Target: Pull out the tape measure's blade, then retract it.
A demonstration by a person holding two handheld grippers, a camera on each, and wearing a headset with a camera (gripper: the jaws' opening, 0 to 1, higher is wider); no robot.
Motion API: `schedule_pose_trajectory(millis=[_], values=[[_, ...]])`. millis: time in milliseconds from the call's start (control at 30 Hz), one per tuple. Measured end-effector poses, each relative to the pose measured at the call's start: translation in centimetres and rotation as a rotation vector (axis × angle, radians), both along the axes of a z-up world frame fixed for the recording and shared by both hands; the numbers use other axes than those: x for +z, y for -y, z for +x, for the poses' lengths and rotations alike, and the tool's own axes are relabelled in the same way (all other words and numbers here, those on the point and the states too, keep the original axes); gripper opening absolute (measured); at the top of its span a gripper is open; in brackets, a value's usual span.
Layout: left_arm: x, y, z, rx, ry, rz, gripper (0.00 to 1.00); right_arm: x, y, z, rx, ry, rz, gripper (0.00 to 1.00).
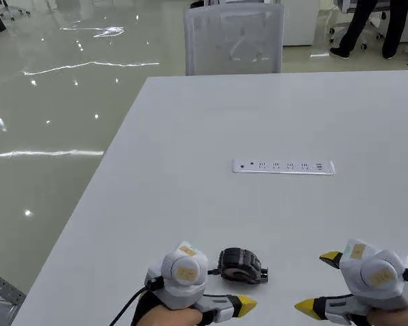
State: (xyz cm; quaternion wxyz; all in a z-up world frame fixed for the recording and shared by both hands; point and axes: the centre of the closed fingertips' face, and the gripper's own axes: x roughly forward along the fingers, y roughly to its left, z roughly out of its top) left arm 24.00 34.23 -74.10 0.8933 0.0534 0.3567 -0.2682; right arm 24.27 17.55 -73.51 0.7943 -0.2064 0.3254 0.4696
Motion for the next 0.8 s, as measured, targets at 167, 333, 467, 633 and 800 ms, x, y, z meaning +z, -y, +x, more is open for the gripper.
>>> schedule_pose_trajectory(millis=[167, 333, 467, 633, 800], values=[[-0.1, -1.3, -1.0, -0.008, -0.006, 0.003, 1.00, 0.6, 1.2, -0.7, -0.052, -0.001, 0.016, 0.70], [0.2, -2.6, -1.6, -0.002, -0.011, -0.005, 1.00, 1.4, 2.0, -1.7, -0.095, -0.011, 0.033, 0.75], [0.7, -3.2, -1.7, -0.005, -0.005, -0.014, 1.00, 2.1, 2.4, -2.5, -0.130, -0.027, 0.056, 0.83], [1.5, -3.7, -2.5, -0.041, -0.001, -0.020, 1.00, 2.8, 3.3, -3.5, -0.172, -0.039, 0.065, 0.86], [2.0, -4.3, -3.9, -0.068, -0.022, -0.030, 1.00, 3.5, 4.9, -4.5, -0.236, -0.051, 0.070, 0.90]])
